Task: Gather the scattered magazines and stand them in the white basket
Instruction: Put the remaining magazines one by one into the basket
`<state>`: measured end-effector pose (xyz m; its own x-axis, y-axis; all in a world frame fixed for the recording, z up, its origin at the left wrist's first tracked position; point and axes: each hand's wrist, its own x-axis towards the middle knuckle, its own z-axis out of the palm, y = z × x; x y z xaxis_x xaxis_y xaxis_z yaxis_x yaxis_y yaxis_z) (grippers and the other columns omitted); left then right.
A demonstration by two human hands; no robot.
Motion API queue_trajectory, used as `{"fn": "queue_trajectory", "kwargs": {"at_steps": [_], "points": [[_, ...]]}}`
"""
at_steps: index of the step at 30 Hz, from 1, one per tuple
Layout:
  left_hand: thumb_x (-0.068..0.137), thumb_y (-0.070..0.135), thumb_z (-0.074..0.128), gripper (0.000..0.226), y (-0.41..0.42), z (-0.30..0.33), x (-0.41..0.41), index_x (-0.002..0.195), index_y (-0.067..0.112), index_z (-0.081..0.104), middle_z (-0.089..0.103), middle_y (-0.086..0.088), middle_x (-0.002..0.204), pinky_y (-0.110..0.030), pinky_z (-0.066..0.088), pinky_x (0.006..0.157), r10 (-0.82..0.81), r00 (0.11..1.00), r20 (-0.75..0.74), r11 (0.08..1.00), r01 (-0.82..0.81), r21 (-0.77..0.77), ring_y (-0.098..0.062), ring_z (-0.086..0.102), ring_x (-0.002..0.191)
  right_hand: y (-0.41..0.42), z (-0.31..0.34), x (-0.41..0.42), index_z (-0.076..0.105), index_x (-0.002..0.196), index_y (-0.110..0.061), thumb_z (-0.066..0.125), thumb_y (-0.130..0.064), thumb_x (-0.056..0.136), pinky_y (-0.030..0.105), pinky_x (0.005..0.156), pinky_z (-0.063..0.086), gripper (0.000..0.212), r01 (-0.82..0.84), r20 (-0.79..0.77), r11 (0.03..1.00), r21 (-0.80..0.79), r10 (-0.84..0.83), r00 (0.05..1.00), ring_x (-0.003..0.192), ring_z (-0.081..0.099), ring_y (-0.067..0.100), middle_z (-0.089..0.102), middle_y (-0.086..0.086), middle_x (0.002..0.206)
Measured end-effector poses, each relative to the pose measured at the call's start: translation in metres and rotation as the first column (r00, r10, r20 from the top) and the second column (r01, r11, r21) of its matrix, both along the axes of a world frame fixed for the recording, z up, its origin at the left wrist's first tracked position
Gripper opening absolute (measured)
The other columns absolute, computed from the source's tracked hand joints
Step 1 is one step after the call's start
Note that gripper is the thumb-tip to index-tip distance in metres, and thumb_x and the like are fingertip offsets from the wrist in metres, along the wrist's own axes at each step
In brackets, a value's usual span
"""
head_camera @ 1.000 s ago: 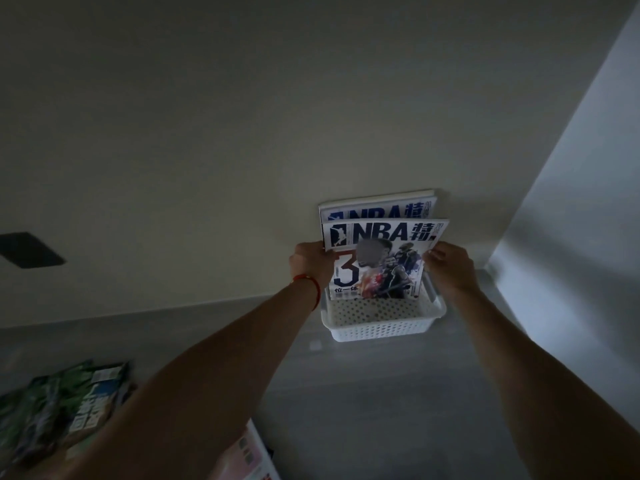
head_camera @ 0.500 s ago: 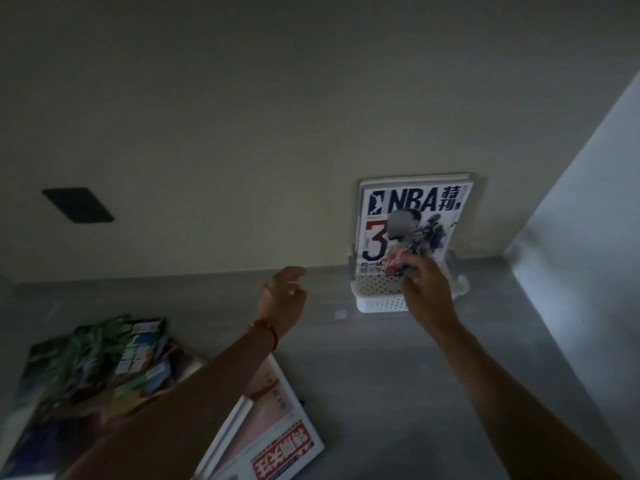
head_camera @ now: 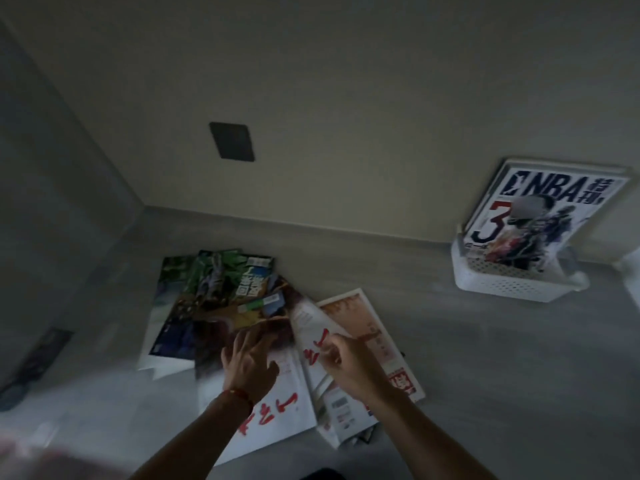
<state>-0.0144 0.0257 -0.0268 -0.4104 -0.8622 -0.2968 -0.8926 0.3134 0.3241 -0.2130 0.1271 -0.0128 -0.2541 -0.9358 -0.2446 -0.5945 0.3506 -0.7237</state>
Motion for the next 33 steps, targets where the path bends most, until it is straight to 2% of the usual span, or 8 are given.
{"fn": "queue_trajectory", "kwargs": {"at_steps": [7,13,18,22,25,27,30,33], "points": [[0.081,0.050,0.070,0.088,-0.003,-0.020,0.049,0.150,0.050,0.015,-0.004,0.008,0.165,-0.071,0.024,0.112,-0.091,0.996,0.022,0.992,0.089,0.088,-0.033,-0.008,0.152,0.000,-0.024,0.073,0.051,0.121,-0.013,0.062,-0.034,0.095,0.024,0.081,0.046,0.035,0.142,-0.112,0.966,0.214,-0.121,0.986,0.109,0.065,0.022,0.066,0.005,0.118],[0.081,0.061,0.063,0.088,0.000,-0.013,0.036,0.150,0.050,0.009,-0.003,0.009,0.164,-0.073,0.029,0.106,-0.079,0.996,0.049,0.994,0.074,0.084,-0.034,-0.001,0.150,0.006,-0.016,0.069,0.055,0.111,-0.023,0.062,-0.027,0.095,0.025,0.078,0.058,0.018,0.170,0.112,0.961,0.218,-0.197,0.974,0.094,0.068,0.009,0.070,-0.003,0.113],[0.084,0.050,0.063,0.094,-0.016,0.024,0.002,0.156,0.033,0.004,-0.009,0.002,0.166,-0.069,0.019,0.115,-0.369,0.926,-0.075,0.909,0.343,-0.235,-0.028,-0.001,0.154,0.007,0.025,0.029,0.058,0.123,-0.020,0.056,-0.020,0.100,0.016,0.054,0.054,0.023,0.113,0.051,0.993,-0.017,-0.112,0.992,0.071,0.070,0.001,0.071,-0.006,0.101],[0.088,0.041,0.061,0.079,-0.031,0.071,-0.046,0.155,0.031,0.021,0.022,0.002,0.164,-0.068,0.011,0.117,-0.618,0.784,-0.055,0.706,0.523,-0.478,-0.026,0.015,0.153,0.006,0.076,-0.025,0.074,0.111,-0.020,0.066,-0.019,0.094,0.013,0.058,0.049,0.019,0.033,-0.041,0.978,-0.207,-0.042,0.998,0.069,0.068,-0.002,0.075,-0.009,0.090],[0.094,0.027,0.056,0.036,-0.039,0.101,-0.084,0.130,0.027,0.058,0.062,-0.003,0.135,-0.049,0.036,0.110,-0.660,0.728,-0.188,0.738,0.579,-0.347,-0.028,0.053,0.131,0.012,0.105,-0.061,0.077,0.102,-0.028,0.077,-0.027,0.086,0.017,0.068,0.055,0.017,0.143,0.127,0.946,-0.290,-0.110,0.986,0.078,0.073,0.001,0.078,-0.013,0.090],[0.095,0.020,0.055,0.024,-0.041,0.118,-0.108,0.117,0.023,0.064,0.070,-0.009,0.116,-0.043,0.052,0.090,-0.606,0.741,-0.288,0.794,0.545,-0.269,-0.034,0.065,0.109,0.022,0.117,-0.086,0.073,0.102,-0.037,0.077,-0.040,0.084,0.021,0.063,0.057,0.019,0.265,0.234,0.915,-0.303,-0.199,0.952,0.076,0.076,0.008,0.078,-0.011,0.091],[0.093,0.015,0.056,0.018,-0.039,0.140,-0.136,0.109,0.015,0.066,0.071,-0.011,0.096,-0.040,0.054,0.075,-0.532,0.720,-0.445,0.846,0.433,-0.310,-0.032,0.067,0.088,0.048,0.119,-0.127,0.067,0.108,-0.038,0.063,-0.063,0.084,0.029,0.060,0.059,0.035,0.509,0.331,0.795,-0.331,-0.408,0.851,0.079,0.076,0.015,0.077,-0.007,0.094],[0.089,0.017,0.054,0.016,-0.034,0.160,-0.165,0.098,0.010,0.065,0.062,-0.006,0.077,-0.030,0.042,0.065,-0.475,0.641,-0.603,0.878,0.396,-0.270,-0.022,0.057,0.070,0.069,0.111,-0.162,0.069,0.107,-0.029,0.050,-0.051,0.092,0.034,0.077,0.056,0.031,0.822,0.599,0.514,-0.245,-0.587,0.545,0.098,0.069,0.025,0.074,-0.003,0.100]]}}
